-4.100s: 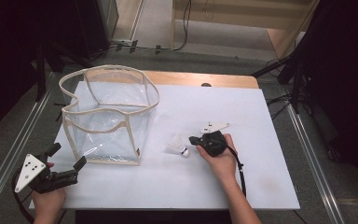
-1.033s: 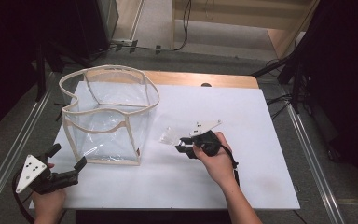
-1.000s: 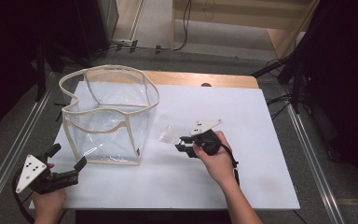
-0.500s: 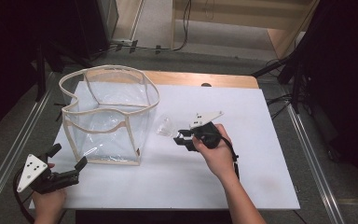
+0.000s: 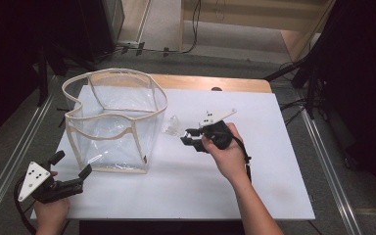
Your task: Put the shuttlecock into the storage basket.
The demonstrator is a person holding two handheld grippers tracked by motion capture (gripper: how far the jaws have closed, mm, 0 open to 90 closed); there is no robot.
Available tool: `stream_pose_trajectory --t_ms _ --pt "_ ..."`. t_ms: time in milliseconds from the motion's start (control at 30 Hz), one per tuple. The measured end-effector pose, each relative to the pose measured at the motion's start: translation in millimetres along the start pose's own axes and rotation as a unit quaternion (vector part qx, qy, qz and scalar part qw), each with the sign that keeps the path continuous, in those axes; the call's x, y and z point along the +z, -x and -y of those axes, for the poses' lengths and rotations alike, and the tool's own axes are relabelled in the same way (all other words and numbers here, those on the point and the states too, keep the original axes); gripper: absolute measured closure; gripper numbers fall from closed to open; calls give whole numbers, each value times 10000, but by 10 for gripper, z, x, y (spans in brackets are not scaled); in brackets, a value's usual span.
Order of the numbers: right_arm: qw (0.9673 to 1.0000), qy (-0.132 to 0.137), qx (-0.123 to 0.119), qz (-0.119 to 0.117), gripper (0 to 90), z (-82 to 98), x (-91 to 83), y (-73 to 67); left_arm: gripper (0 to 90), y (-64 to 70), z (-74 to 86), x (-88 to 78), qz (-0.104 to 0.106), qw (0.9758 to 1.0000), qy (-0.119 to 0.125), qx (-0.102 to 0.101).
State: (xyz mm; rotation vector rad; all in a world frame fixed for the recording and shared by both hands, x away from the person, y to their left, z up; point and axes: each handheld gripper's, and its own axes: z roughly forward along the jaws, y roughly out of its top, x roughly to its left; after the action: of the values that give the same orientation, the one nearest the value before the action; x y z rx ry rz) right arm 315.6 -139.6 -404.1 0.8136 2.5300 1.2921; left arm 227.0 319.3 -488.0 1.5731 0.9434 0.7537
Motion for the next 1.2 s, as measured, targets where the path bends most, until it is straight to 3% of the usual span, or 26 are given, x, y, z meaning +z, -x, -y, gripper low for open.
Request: stream_pose_trajectory --t_ms 433,1200 --pt "9998 162 25 -89 618 -131 -72 5 0 3 -2 7 2 10000 -13 2" --pt "9994 345 -87 -20 623 -355 -225 28 0 3 -2 10 14 10000 -31 18"
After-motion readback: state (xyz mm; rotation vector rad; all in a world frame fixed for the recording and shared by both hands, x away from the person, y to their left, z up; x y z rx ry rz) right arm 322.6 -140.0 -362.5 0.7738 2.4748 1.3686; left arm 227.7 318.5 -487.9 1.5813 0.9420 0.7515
